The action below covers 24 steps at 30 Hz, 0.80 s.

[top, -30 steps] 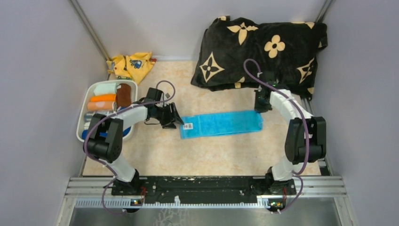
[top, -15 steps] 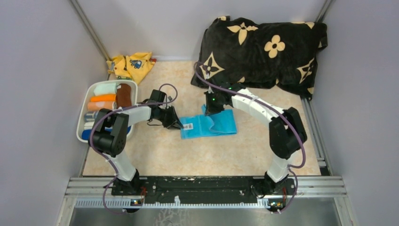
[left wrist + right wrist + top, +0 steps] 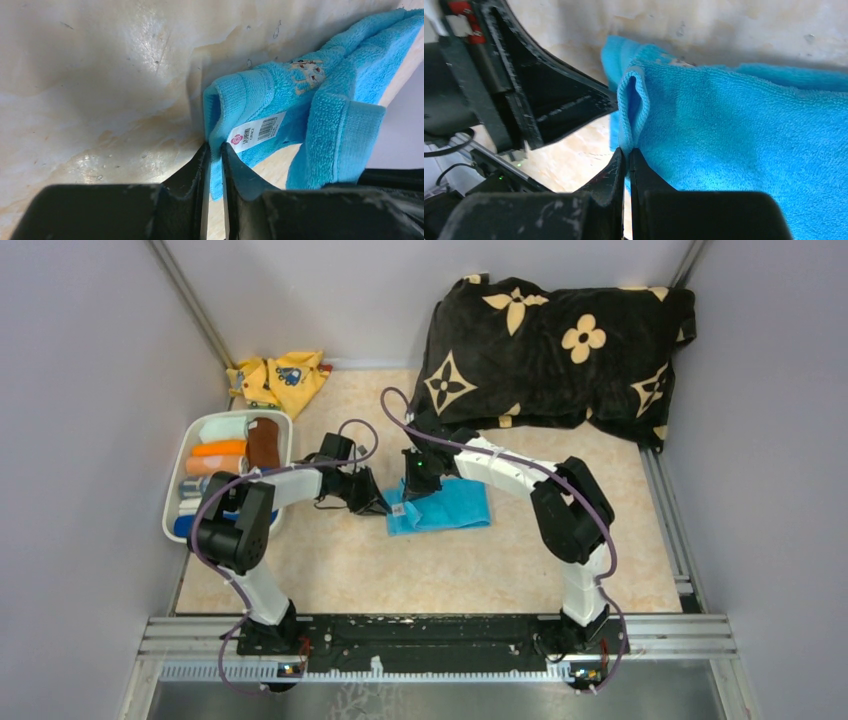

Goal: Roll the towels
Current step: Fold the towel at the center of the board.

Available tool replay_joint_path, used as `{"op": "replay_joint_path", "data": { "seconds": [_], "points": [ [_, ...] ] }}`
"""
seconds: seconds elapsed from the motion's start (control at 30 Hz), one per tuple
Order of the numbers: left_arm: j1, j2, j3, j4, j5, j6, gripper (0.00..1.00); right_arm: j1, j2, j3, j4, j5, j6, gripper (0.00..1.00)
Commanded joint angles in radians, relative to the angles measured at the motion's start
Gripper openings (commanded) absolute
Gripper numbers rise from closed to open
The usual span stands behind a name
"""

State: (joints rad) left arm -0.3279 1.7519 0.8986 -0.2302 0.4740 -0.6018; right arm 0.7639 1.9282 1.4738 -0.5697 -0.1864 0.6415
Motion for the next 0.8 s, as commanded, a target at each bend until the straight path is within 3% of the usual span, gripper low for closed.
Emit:
{"op": "replay_joint_path", "data": {
  "seconds": [0.0, 0.27, 0.57, 0.77],
  "points": [
    [-0.013, -0.011, -0.025, 0.006, -0.02, -0.001, 0.2, 0.03, 0.02, 0.083, 0.057, -0.014, 0.045, 0.0],
    [-0.014, -0.027, -0.028, -0.007, -0.041, 0.003, 0.21, 0.046, 0.076, 0.091, 0.085, 0.016, 0.054, 0.01],
    [-0.009, -0.104, -0.026, -0.097, -0.147, 0.016, 0.36, 0.044, -0.017, 0.073, 0.109, -0.011, -0.021, 0.4],
    [-0.005, -0.224, -0.003, -0.224, -0.277, 0.033, 0.5, -0.046, -0.232, -0.128, 0.2, -0.035, -0.066, 0.43]
  ]
}}
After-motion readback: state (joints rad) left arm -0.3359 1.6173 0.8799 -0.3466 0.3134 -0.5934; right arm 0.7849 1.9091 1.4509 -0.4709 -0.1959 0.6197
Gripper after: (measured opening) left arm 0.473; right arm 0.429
